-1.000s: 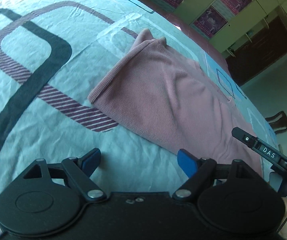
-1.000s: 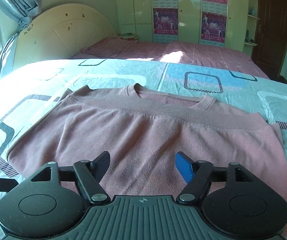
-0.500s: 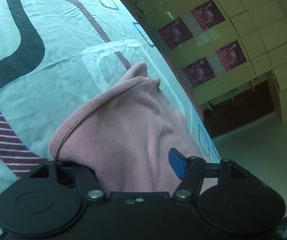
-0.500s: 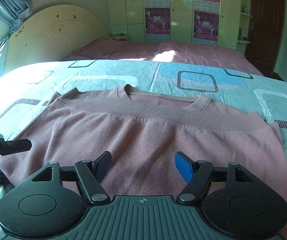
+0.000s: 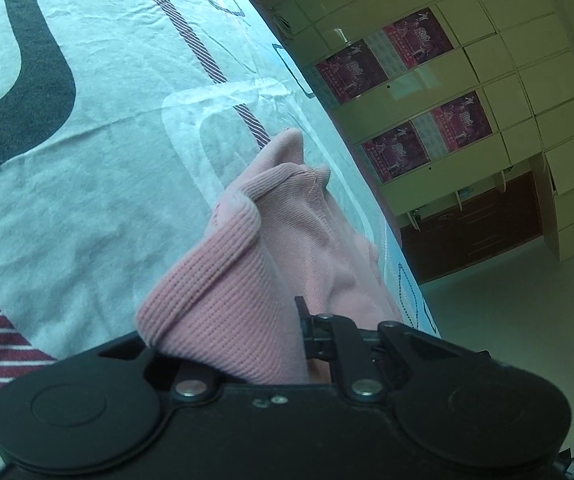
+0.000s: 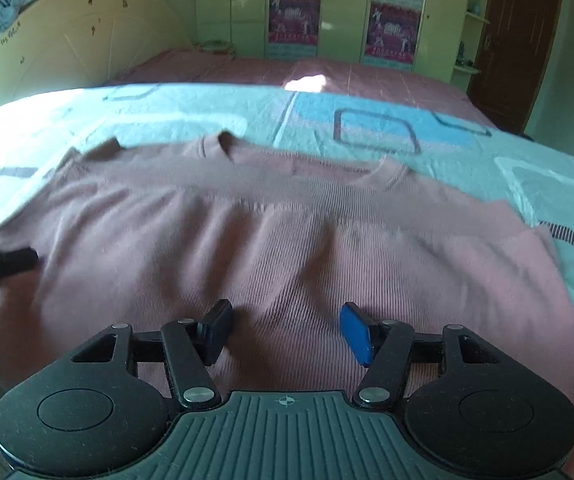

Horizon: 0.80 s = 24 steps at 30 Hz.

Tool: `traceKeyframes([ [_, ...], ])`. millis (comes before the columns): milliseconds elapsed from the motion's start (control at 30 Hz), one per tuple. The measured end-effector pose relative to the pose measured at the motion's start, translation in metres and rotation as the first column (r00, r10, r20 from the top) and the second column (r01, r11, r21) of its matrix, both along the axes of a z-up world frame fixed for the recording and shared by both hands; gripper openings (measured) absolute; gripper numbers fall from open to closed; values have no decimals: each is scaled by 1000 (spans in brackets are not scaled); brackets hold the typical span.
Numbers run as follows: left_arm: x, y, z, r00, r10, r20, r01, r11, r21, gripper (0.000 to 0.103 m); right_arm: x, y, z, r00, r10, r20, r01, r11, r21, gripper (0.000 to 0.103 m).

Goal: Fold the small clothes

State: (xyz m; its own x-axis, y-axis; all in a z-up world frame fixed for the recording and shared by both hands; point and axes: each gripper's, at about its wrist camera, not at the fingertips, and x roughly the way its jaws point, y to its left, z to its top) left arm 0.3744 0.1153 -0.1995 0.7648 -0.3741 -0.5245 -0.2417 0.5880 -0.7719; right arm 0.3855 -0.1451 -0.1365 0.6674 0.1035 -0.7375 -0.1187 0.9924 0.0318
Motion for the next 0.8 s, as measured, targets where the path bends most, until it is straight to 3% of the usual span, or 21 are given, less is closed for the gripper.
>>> traceKeyframes([
  [133, 0, -4, 7, 1000, 3, 10, -4, 1000, 20, 12, 5, -2, 2, 1000, 6, -17, -5, 1000, 17, 61],
  [233, -1, -12, 22, 999, -11, 46, 7, 997, 75, 12, 4, -4, 3, 1000, 19, -9, -19, 999, 26, 61],
  [333, 0, -27, 45, 995, -37, 95, 23, 990, 139, 12, 1, -20, 9, 1000, 7, 15, -8, 993, 118, 61],
  [467, 9, -67, 84, 973, -152, 175, 104, 961, 255, 12, -5, -50, 25, 999, -23, 36, 15, 973, 228, 61],
  [567, 18, -105, 106, 944, -252, 212, 178, 933, 314, 12, -13, -80, 36, 997, -56, 48, 40, 960, 276, 61],
  [667, 25, -157, 121, 898, -374, 232, 272, 885, 377, 12, -24, -117, 45, 992, -111, 54, 89, 946, 311, 61],
  [800, 26, -236, 122, 806, -543, 236, 409, 799, 441, 12, -45, -173, 52, 977, -207, 48, 178, 922, 344, 61],
])
